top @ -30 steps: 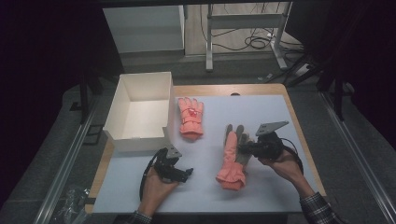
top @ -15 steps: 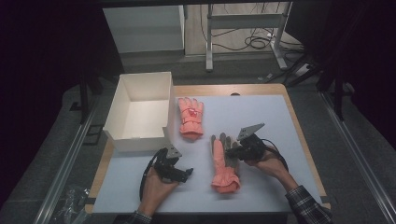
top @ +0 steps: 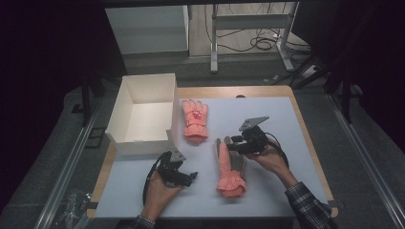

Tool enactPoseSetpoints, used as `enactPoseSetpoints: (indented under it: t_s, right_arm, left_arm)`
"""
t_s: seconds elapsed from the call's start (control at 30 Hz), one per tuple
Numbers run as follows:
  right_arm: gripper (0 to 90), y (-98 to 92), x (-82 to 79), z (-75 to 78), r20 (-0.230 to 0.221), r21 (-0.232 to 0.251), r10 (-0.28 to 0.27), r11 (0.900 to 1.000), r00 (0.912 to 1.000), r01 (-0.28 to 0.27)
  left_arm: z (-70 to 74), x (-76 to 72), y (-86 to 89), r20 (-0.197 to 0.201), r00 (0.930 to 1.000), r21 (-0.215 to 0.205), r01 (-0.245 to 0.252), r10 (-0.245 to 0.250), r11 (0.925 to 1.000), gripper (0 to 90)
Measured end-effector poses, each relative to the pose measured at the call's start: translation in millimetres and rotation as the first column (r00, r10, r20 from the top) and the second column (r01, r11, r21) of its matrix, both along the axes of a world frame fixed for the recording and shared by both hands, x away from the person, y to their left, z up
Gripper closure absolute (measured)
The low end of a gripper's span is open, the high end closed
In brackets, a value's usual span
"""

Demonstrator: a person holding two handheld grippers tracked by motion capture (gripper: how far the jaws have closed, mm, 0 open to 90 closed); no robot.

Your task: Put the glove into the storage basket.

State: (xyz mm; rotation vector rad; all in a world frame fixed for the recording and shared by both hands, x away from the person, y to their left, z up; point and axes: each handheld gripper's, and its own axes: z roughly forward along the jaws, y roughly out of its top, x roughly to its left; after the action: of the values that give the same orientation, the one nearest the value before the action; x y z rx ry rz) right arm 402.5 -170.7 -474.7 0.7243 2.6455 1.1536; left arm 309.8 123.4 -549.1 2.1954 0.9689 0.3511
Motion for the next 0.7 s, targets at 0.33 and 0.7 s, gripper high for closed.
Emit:
enactPoseSetpoints:
  t_s: [0.33,0.7]
  right_arm:
    - [45.0,31.9,30.4,7.2,0.004,0.017,-0.059,0.998,0.9982,0.059]
    - [39.4,65.6,69.7,5.5,-0.028,0.015,-0.156,0.988,0.9874,0.156]
  left_arm:
    - [-0.2,-0.1,-0.2,0.000,1.0000,-0.003,-0.002,0.002,1.0000,5.1]
    - [-0.1,-0.1,0.0,-0.001,1.0000,0.000,-0.001,0.001,1.0000,5.1]
